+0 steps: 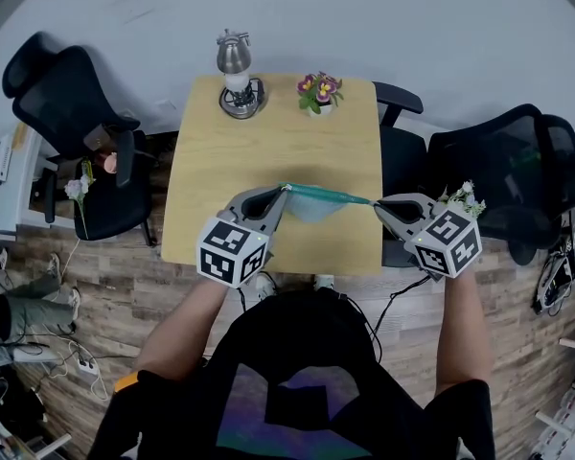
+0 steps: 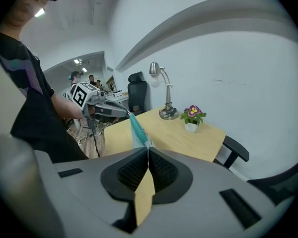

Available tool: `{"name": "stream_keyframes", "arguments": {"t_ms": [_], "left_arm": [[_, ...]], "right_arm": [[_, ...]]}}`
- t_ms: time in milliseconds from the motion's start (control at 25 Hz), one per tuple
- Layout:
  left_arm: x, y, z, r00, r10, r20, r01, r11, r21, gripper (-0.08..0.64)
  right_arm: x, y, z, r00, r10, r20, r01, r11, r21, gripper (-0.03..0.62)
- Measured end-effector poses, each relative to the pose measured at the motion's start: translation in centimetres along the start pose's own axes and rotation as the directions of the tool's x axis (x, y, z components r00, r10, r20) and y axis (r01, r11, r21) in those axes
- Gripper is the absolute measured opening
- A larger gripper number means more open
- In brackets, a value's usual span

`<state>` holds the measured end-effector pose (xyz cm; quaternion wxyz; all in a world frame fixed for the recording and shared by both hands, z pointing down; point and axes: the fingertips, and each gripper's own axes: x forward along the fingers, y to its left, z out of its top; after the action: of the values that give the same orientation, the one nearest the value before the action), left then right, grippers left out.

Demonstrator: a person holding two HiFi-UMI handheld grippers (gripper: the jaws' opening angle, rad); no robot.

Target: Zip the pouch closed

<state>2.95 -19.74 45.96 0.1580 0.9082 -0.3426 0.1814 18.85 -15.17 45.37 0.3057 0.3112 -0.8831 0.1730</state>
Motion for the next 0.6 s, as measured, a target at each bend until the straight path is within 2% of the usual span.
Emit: {"name": "stream_keyframes", "arguments": {"t_ms": [240,440,600], "left_arm": [[1.8,-0.1,-2.0,0.998,0.005,-0.066,-0.006,1.0,-0.011,0.011],[1.5,0.0,-2.4,0.997,-0.015,-0.078,0.01,0.998,-0.063,0.011],[0.5,0.1,-2.3,0.998,-0.016,-0.064,0.008,0.992,-0.128,0.024]], "right_arm": [[1.1,-2.4,-0.4,0.993,-0.117,0.033,0.115,0.991,0.067,0.021],[1.6,-3.0,-0.5,0.986,-0.159,0.05,0.154,0.983,0.103,0.023],[1.8,-2.8,0.3,0.982,-0.177,0.07,0.169,0.98,0.104,0.08]]}}
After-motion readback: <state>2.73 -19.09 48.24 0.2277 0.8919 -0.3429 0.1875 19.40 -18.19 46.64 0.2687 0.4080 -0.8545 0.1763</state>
